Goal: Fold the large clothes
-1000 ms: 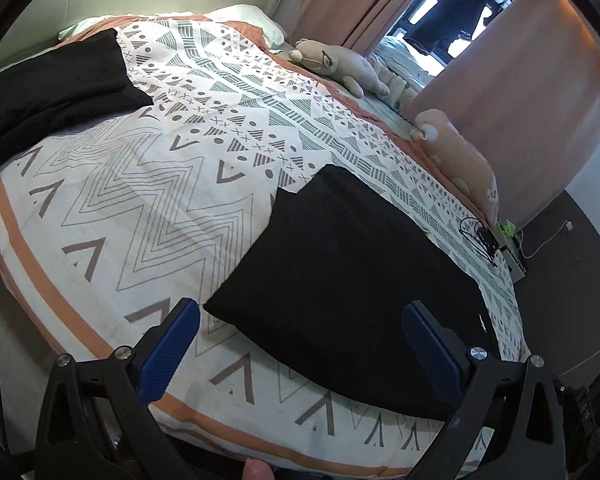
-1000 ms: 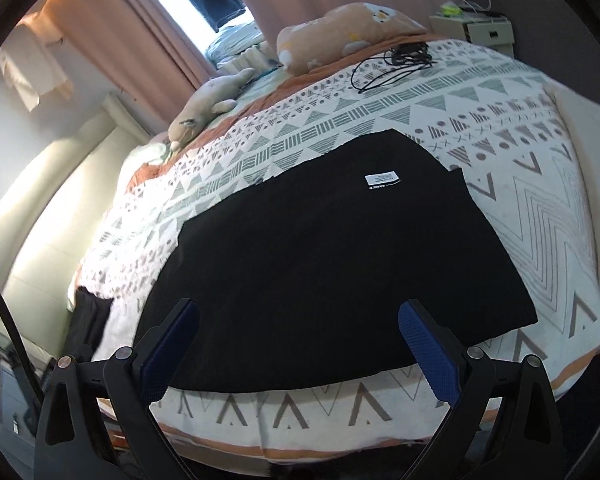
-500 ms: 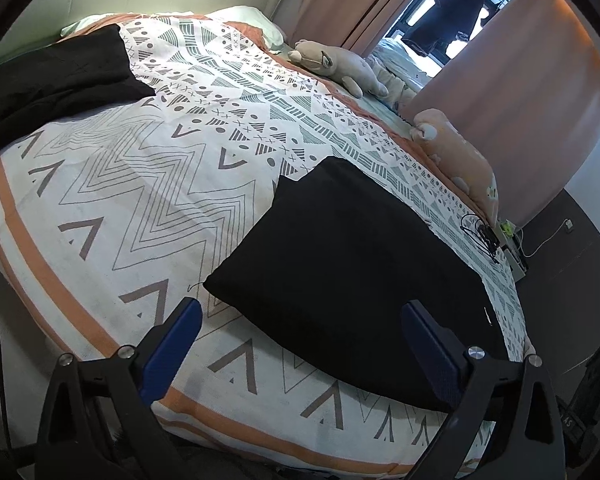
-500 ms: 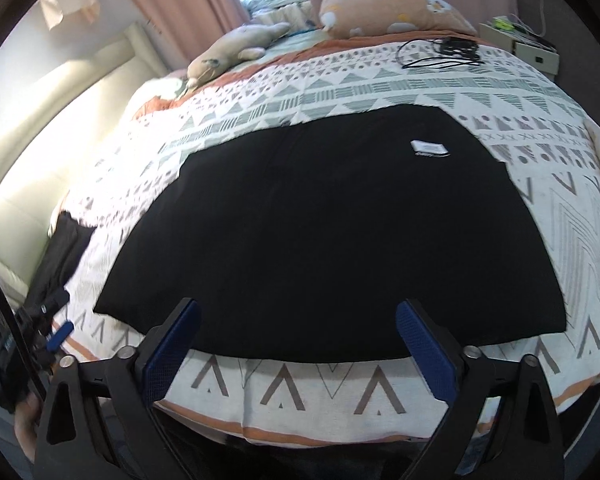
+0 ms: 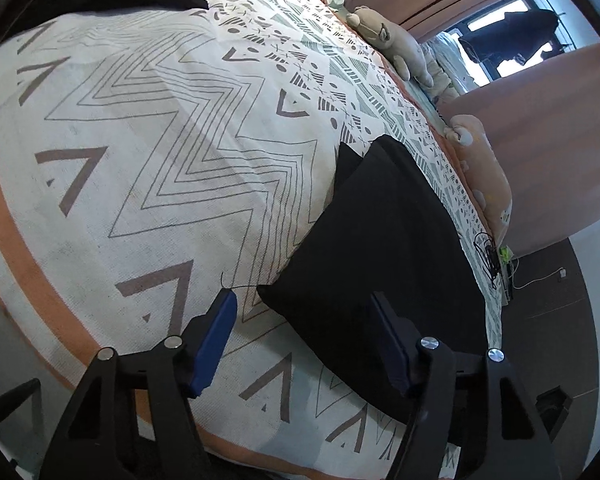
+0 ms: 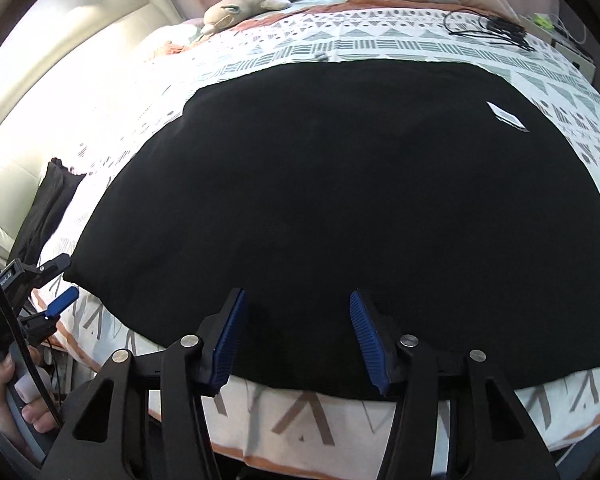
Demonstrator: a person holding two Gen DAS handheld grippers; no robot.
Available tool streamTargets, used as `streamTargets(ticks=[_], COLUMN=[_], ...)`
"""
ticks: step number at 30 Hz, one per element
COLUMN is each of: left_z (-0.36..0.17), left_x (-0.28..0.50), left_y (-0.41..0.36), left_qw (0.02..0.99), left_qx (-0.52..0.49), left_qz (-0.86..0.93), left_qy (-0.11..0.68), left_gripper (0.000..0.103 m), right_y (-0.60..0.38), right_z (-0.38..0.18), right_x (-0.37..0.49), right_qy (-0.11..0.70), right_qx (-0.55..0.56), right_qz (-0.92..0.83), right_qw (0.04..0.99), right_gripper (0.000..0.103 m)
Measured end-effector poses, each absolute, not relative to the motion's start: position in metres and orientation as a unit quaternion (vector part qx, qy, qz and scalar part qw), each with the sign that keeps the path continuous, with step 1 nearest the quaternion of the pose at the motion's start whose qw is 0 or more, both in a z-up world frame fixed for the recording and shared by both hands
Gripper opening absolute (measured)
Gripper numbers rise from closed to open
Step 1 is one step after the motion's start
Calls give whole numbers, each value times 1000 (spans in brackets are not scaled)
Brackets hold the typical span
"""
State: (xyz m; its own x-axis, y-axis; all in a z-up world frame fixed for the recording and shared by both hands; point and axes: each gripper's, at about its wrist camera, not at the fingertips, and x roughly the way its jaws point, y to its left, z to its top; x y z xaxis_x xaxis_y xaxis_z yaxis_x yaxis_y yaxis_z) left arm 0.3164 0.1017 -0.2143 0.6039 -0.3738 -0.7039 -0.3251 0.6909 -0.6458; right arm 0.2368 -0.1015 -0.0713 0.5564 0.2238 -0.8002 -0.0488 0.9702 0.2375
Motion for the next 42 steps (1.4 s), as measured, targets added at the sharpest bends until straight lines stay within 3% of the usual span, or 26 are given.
streamTargets(ticks=[9,11,15,17,19,39,42], left_z=[-228,-228,-231,-231,-229,-228,-226], left_x=[338,344,349,347,344,340,343], left_y=[98,96,95,97,99,95,91], left_qw=[784,787,784,785,786,791,797], left_qx=[-414,-411,-412,-412,-413,-407,-390], left_qz=[-10,-13,-22,-19,-19,-6,-3], left_qy=[462,460,463,463,459,456,461], left_gripper=[66,55,49,37,31,30,30], right_y=[-86,-85,-84,-83,-76,-92,-98], right_z=[-78,-80,-80,-77,-78,-103,-104], right_x=[245,244,242,238,234,311,328], right_qy=[470,474,479,476,475,475,476], right_qx=[80,76,81,81,71,82,93], right_qz=[82,80,75,80,81,19,13], right_qw=[875,874,871,872,874,876,875], right_gripper=[51,51,51,51,51,51,45])
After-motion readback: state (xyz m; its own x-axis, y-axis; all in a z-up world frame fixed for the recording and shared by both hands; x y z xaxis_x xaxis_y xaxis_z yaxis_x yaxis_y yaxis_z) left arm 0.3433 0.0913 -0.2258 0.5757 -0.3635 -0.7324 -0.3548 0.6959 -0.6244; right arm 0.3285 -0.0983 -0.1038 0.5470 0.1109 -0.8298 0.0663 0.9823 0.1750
